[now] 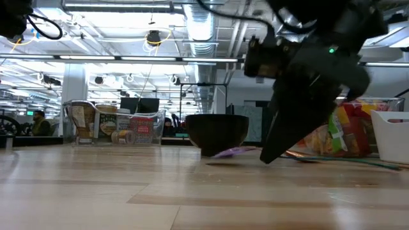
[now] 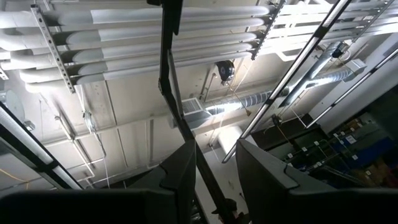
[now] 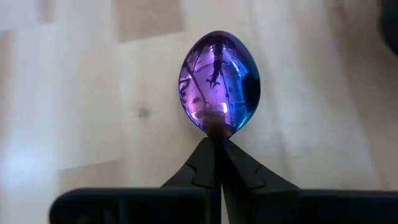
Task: Pick & Place Food Item
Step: Put the blue spoon into the white bin
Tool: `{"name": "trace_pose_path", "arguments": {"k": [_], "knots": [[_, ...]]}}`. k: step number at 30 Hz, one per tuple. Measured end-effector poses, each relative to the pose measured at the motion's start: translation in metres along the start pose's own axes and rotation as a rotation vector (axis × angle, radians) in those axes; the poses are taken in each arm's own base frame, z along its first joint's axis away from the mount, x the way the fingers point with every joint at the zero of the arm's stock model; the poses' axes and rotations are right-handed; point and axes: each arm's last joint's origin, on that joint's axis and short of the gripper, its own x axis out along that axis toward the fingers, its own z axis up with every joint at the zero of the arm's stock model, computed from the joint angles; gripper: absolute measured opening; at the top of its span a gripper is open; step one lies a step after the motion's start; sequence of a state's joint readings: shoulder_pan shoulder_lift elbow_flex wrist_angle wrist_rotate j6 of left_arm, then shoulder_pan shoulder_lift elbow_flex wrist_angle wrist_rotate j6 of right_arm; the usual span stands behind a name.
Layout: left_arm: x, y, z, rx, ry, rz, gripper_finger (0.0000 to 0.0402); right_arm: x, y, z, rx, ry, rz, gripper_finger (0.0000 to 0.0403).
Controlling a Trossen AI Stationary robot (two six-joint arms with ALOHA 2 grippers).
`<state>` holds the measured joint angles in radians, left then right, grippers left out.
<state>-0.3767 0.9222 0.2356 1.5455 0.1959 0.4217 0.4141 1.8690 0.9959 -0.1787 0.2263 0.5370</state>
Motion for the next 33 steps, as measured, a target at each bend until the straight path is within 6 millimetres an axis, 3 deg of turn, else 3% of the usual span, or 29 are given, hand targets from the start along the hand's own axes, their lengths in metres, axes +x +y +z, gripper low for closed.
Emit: {"name": "trace_pose_path", "arguments": {"k": [8, 15, 20, 24, 33], "knots": [[0.000, 0.000, 0.000, 0.000, 0.001, 0.000, 0.0108, -0.021, 0.041, 0.000, -0.016, 0.020, 0.049, 0.0005], [0.000, 0.000, 0.000, 0.000, 0.001, 0.000, 0.0108, -0.057, 0.072, -0.001, -0.041, 0.130, -0.039, 0.0005], [0.000, 0.000, 0.000, 0.000, 0.001, 0.000, 0.0108, -0.097, 0.086, 0.001, -0.069, 0.164, -0.174, 0.0005], [0.000, 0.000, 0.000, 0.000, 0.001, 0.000, 0.0108, -0.137, 0.085, -0.004, 0.012, 0.095, -0.277, 0.0005], [0.000, 0.000, 0.000, 0.000, 0.001, 0.000, 0.0108, -0.212, 0.079, -0.053, 0.215, -0.100, -0.410, 0.0005]]}}
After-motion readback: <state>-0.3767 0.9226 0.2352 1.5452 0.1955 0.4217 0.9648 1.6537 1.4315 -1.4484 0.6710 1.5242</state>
